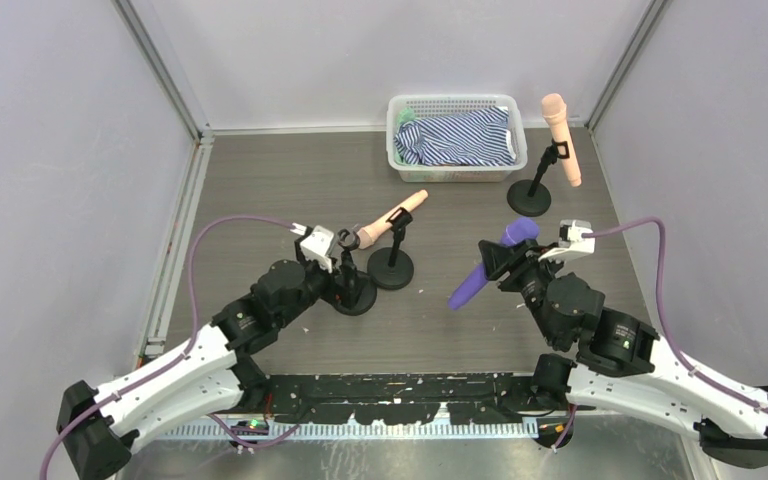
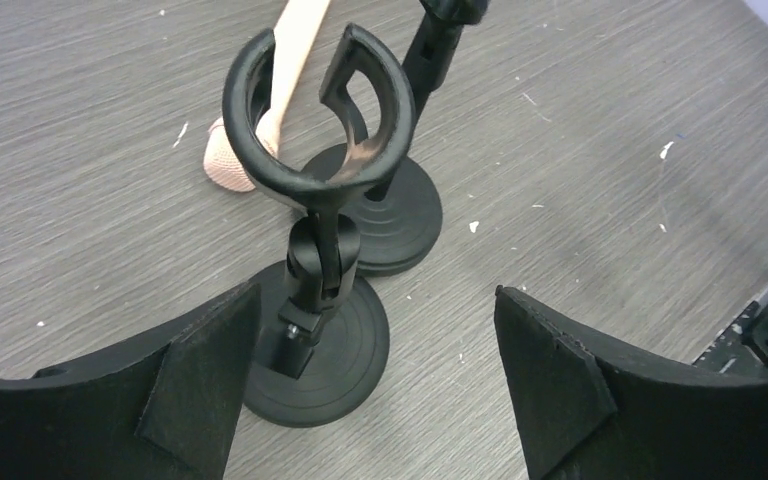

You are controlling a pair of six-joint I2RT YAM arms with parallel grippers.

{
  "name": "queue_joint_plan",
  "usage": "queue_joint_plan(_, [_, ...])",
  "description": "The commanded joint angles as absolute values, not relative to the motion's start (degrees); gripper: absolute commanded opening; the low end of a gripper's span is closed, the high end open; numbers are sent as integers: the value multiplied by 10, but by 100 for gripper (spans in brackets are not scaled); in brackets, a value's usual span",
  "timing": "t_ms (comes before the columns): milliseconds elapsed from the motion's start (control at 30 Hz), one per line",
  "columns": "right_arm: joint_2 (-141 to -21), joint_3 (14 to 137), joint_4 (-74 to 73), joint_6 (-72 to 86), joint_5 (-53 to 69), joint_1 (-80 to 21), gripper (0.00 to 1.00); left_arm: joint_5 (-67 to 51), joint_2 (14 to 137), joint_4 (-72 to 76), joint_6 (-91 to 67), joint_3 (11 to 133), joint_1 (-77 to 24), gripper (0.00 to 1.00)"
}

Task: Attach the microphones to the stand

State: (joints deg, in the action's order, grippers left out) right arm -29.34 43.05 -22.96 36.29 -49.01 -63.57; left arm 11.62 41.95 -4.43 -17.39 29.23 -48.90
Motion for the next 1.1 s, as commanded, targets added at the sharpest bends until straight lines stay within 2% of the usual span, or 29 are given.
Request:
queue_joint_plan(0, [-275,440,-237,364,-504,-635,1,20,437,30,-182,286,-433,88])
queue_joint_plan(100, [-269,440,-243,370,-500,-635,1,-137,460,93,-222,278,-335,87])
queue_joint_plan(200, [-269,440,-244,372,-498,-635,1,-243,494,158,-246,274,-266,87])
queue_joint_plan(433, [-280,443,-241,369,-496,-635,1,-329,550,194,-219,297,-253,76])
queue_joint_plan(533, [-285,443,-237,370,-492,-635,1,-349,559,209,-220,299,-246,64])
queue_joint_plan(567, [-286,443,-237,369,-491,-635,1,-355,562,209,-220,299,-245,57])
queue_joint_plan(600, [-287,443,-236,369,-491,-635,1,-357,563,209,-220,299,-244,45])
queue_joint_plan(667, [-288,442,-235,372,-490,-635,1,-356,560,206,-220,298,-243,33])
queue_joint_plan(800, [-289,439,-231,374,-488,-635,1,-338,545,196,-220,290,-243,17])
queue_joint_plan(867, [-292,439,-231,374,-486,-635,1,-322,535,181,-221,288,-243,4])
queue_joint_plan(900, [-291,439,-230,374,-485,-635,1,-312,527,171,-221,288,-243,1])
queue_joint_plan(1067, [-297,437,-226,375,-484,-635,1,-222,488,136,-238,276,-256,1])
